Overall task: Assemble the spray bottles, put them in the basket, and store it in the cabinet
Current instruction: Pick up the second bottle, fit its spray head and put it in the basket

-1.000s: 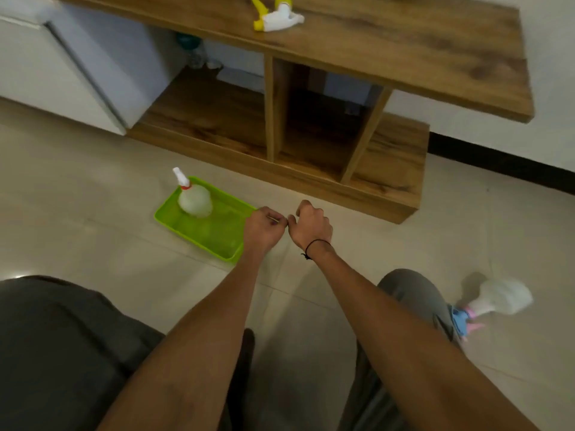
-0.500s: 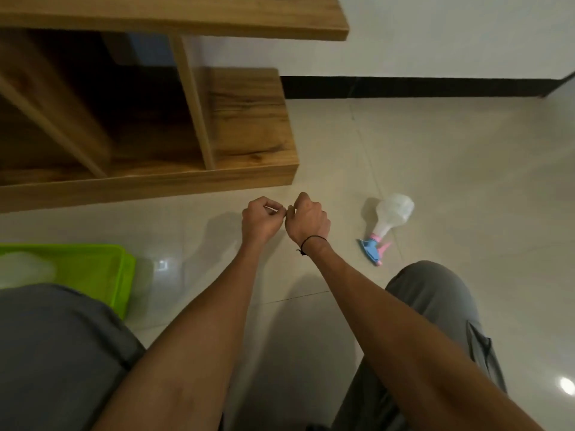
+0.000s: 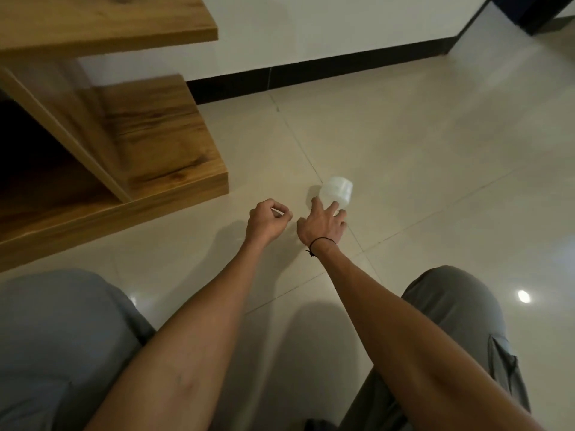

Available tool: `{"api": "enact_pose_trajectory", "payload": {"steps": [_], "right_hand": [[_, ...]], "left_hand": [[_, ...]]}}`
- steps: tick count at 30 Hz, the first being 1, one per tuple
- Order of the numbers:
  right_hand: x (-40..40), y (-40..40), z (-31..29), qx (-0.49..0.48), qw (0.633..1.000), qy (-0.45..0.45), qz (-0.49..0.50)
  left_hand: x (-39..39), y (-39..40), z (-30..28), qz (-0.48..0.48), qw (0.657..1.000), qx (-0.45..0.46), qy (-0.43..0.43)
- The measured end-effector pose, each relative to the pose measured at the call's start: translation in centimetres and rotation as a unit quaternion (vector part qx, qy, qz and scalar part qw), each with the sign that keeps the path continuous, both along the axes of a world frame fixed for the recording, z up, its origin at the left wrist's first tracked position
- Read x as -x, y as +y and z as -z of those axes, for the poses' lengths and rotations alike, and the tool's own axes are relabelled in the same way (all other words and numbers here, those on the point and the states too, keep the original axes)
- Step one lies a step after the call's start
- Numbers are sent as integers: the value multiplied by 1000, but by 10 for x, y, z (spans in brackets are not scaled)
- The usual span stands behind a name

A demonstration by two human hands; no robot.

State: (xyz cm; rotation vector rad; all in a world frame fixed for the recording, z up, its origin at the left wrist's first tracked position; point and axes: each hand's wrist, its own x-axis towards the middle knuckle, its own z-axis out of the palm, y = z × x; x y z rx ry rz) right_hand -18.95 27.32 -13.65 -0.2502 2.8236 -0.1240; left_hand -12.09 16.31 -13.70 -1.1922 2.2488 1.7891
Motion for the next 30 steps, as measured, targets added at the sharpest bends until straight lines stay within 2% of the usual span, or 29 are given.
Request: {"api": "enact_pose_trajectory", "payload": {"steps": [3,8,12,15,20,24,30], "right_hand": [[0,10,18,-34,997,-66,24],[-2,23,41,-14,991,-127,27],[-9,22,43,-1,997,-81,1],[-18,15,35,-37,999,-20,-20],[-26,-8,9,-68,985,61,-149],[-41,-38,-18,-82,955,77,-276],[-97,-94,-57,-68,917,78,-386]], "left_hand": [[6,11,13,9,1000,-10,6],[-5,14,30,19,1000,-10,6],[-20,0,37,14,1000,4,-13],[-28,-7,37,8,999,21,-24],[-42,-12,34,21,997,64,-24],[-59,-16,36,13,999,47,-23],[-110,-30,22,-40,995,74,-60]]}}
